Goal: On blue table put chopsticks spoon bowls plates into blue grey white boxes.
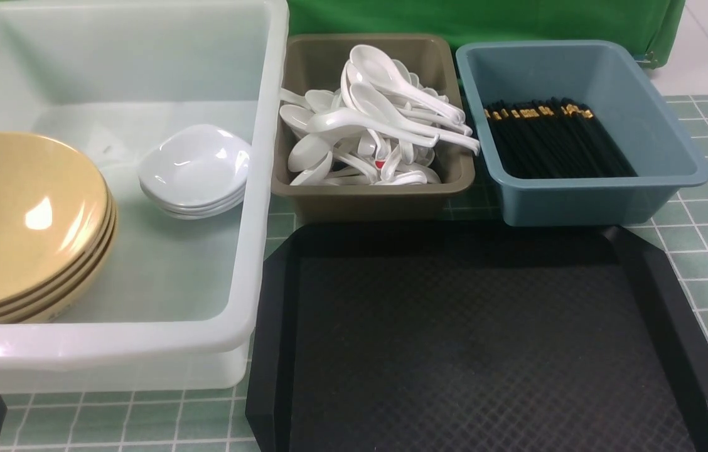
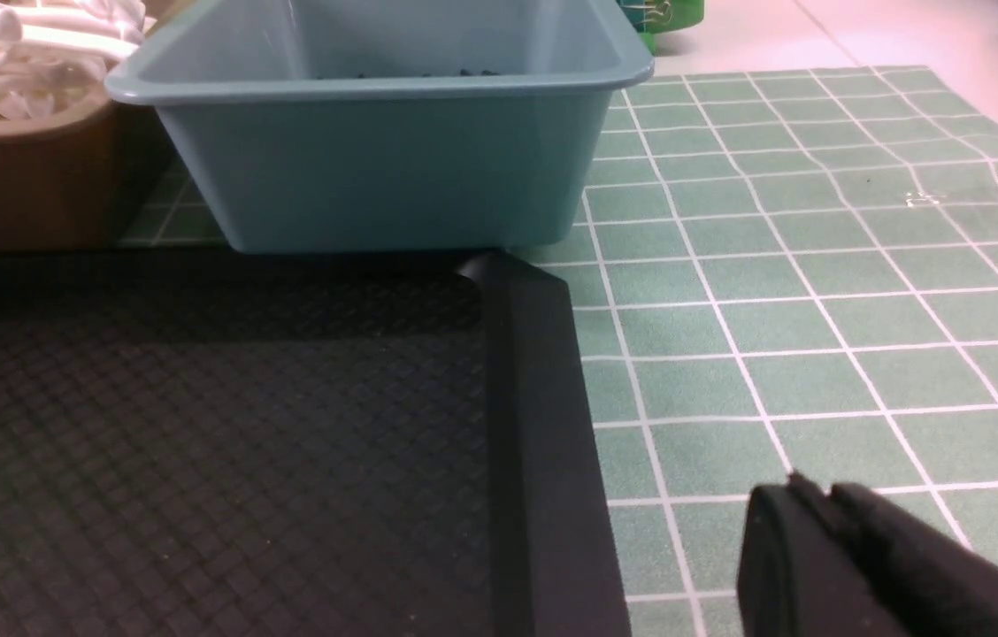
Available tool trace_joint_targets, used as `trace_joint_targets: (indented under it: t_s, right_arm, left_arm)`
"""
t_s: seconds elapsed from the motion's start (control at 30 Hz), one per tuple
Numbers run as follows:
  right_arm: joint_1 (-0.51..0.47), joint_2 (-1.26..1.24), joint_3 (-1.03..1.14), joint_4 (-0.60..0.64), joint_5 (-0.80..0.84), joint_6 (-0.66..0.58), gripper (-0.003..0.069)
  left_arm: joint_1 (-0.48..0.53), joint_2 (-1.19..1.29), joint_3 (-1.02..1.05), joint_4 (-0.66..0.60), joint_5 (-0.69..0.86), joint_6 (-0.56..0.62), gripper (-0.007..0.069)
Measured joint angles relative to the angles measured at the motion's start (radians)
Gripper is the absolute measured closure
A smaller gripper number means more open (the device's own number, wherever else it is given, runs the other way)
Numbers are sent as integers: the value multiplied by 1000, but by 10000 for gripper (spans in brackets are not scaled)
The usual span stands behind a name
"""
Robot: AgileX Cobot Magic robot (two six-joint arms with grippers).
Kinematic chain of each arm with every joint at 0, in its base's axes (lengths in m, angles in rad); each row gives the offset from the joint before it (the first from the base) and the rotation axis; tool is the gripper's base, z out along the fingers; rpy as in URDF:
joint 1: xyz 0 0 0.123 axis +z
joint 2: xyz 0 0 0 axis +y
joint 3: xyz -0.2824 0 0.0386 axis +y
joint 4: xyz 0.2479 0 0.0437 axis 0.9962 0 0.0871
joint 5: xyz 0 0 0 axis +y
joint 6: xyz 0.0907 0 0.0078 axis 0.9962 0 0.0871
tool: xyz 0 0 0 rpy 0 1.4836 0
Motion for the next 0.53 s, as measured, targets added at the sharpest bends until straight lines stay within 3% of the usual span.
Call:
trace_joint_targets:
  t_s: [0.53]
  right_arm:
    - [0, 0, 0, 0, 0, 0, 554]
  left_arm:
    - [0, 0, 0, 0, 0, 6, 636]
